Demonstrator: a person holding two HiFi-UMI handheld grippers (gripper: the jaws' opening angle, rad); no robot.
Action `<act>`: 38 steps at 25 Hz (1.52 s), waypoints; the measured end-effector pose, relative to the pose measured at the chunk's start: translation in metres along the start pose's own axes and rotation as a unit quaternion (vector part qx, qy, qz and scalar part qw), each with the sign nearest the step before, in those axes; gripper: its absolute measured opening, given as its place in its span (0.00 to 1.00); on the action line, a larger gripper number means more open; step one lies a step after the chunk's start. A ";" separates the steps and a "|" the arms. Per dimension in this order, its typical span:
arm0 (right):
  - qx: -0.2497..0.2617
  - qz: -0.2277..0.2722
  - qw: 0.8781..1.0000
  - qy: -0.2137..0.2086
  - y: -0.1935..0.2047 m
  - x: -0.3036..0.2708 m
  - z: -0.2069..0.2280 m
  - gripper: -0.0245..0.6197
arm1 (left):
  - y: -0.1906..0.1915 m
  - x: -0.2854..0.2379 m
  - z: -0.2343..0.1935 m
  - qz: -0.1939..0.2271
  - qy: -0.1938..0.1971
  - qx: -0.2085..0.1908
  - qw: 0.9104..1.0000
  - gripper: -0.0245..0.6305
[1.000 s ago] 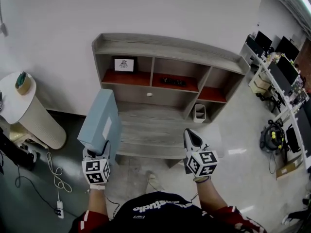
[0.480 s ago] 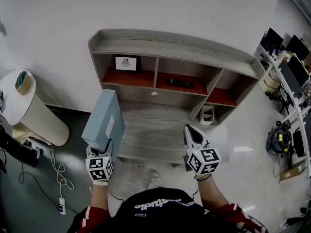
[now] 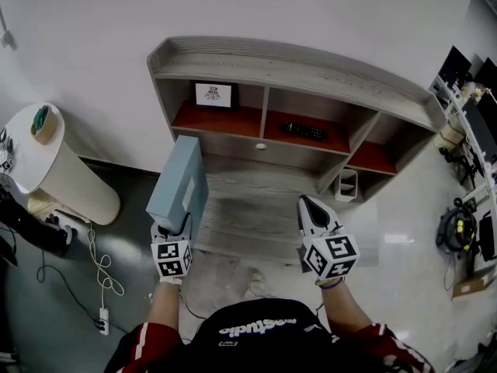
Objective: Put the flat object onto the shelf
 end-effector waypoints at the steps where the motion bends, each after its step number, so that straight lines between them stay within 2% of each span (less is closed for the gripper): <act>1: -0.001 -0.002 1.000 -0.001 0.001 -0.002 0.001 0.04 | 0.003 -0.004 -0.001 -0.002 -0.003 0.000 1.000 0.44; 19: -0.001 -0.017 1.000 -0.008 0.008 -0.028 0.023 0.04 | 0.031 -0.065 -0.015 -0.033 -0.039 0.007 0.999 0.44; 27: -0.002 -0.027 1.000 -0.012 0.013 -0.040 0.027 0.04 | 0.041 -0.086 -0.025 -0.044 -0.043 0.012 0.998 0.44; 38: -0.006 -0.035 0.999 -0.008 0.014 -0.057 0.033 0.04 | 0.036 -0.115 -0.039 -0.039 -0.043 0.018 0.998 0.44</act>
Point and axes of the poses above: the fingertips, and each gripper's own axes: x backward along the fingers, z to its right, y out of its underside, the point moved 4 cm from there along x, backward along the fingers
